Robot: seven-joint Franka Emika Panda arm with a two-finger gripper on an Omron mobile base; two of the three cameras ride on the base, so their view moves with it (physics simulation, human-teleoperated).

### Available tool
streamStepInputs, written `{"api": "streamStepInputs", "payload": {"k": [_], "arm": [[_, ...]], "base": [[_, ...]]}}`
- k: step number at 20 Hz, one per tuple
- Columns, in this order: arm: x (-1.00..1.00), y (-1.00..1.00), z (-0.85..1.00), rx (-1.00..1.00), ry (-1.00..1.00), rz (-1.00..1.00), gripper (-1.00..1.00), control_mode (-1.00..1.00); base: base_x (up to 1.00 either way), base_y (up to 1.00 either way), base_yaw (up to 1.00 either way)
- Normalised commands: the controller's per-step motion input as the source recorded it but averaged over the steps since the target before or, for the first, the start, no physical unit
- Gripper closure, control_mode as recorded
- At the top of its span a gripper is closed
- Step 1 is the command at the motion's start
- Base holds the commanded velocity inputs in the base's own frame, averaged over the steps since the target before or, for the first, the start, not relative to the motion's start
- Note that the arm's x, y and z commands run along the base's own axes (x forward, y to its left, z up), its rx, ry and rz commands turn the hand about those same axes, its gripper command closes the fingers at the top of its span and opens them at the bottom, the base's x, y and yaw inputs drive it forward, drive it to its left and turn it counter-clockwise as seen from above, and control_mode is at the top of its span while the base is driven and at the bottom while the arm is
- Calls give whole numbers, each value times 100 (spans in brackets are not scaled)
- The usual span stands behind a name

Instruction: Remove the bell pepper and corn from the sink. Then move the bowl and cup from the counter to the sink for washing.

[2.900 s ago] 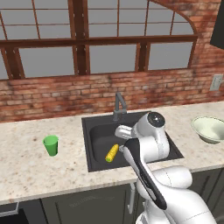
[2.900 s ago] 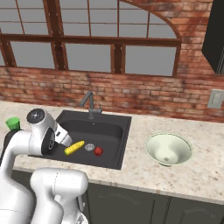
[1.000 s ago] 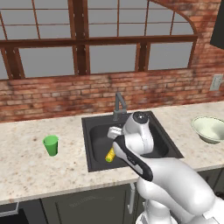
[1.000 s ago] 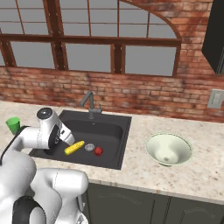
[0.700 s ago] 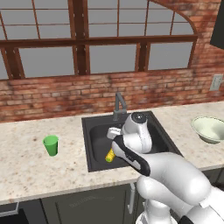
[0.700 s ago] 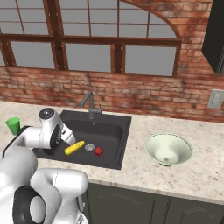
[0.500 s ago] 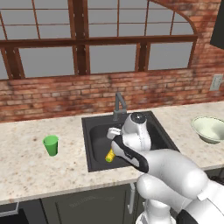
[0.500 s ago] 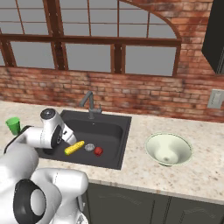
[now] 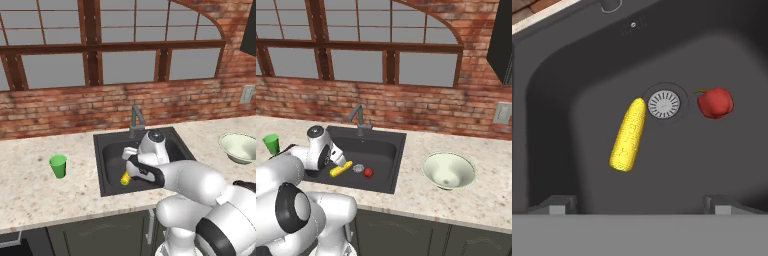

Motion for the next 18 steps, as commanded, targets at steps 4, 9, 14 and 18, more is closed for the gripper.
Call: {"api": "streamStepInputs", "payload": {"k": [4,9,14,18], "arm": [[15,-2,-25,2,0,0,-100,-100],[19,0,-24,3,0,0,-100,-100],[17,0,-23,2,0,0,-100,-100],[16,3,-24,0,0,0,-100,-100]], "base": [[0,0,0],[0,0,0],[0,0,0],[0,0,0]]}}
